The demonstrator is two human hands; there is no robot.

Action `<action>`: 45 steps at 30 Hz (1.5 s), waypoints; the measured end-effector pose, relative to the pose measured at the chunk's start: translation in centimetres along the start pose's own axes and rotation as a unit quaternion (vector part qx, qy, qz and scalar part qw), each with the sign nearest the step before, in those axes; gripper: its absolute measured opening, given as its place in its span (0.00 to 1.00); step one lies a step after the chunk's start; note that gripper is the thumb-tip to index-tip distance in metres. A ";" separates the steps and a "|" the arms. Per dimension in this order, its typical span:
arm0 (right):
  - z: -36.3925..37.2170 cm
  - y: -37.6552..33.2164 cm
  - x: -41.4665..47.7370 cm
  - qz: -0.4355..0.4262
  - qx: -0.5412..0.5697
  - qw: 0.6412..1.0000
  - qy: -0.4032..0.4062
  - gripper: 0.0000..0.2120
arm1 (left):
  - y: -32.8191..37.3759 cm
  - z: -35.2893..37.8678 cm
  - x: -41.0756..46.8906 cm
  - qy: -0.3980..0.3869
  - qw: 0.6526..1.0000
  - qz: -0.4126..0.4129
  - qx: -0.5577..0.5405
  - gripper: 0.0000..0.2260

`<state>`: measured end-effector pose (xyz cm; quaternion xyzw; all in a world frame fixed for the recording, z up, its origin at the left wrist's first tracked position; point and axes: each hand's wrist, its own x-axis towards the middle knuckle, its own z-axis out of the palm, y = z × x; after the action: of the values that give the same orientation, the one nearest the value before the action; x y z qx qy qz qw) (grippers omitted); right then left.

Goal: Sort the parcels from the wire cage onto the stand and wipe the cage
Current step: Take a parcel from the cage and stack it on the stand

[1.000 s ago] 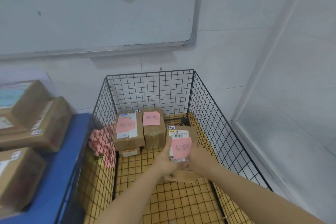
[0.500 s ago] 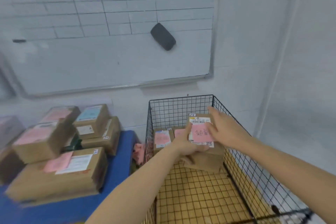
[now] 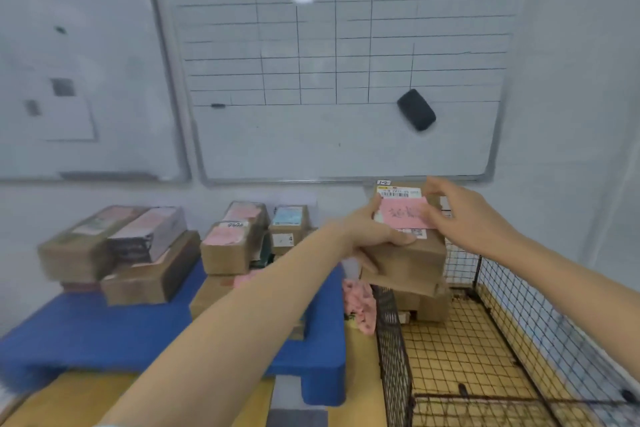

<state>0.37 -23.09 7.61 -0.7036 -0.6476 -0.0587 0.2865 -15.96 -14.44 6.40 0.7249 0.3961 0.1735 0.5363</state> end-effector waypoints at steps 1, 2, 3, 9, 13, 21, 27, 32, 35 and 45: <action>0.2 -0.8 0.4 -0.007 0.005 1.000 0.000 0.27 | -0.1 -1.2 -0.7 0.006 1.000 -0.001 -0.005 0.47; 0.5 -1.4 0.9 -0.014 0.008 1.000 -0.002 0.28 | -0.5 -2.3 -1.1 0.013 1.000 -0.005 -0.013 0.47; 0.8 -2.0 1.3 -0.021 0.011 1.000 -0.003 0.28 | -0.9 -3.4 -1.6 0.022 1.000 -0.009 -0.016 0.47; 3.8 -5.0 3.5 -0.061 0.036 0.997 -0.019 0.27 | -4.2 -7.7 -3.3 0.061 0.996 -0.057 -0.018 0.48; 6.5 -6.2 4.5 -0.082 0.056 0.993 -0.060 0.28 | -6.5 -9.0 -3.3 0.077 0.994 -0.076 -0.034 0.47; 13.6 -7.5 5.8 -0.123 0.053 0.981 -0.137 0.28 | -11.3 -11.2 -2.2 0.120 0.983 -0.121 -0.061 0.46; 19.0 -9.2 7.2 -0.094 0.055 0.981 -0.159 0.27 | -14.4 -14.3 -0.5 0.158 0.977 -0.129 -0.071 0.47; 22.4 -10.4 7.9 -0.068 0.063 0.986 -0.141 0.23 | -16.7 -16.4 1.5 0.121 0.983 -0.128 -0.050 0.43; 24.0 -10.6 7.7 -0.054 0.065 0.984 -0.155 0.23 | -18.0 -16.9 2.7 0.082 0.990 -0.114 -0.024 0.39; 26.0 -10.9 8.5 -0.001 0.065 0.984 -0.166 0.25 | -19.3 -18.5 4.7 0.056 0.994 -0.091 0.008 0.45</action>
<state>-16.17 -3.19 -6.53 -0.6829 -0.6894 0.1008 0.2197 -32.98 3.08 -5.31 0.6791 0.4913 0.1615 0.5210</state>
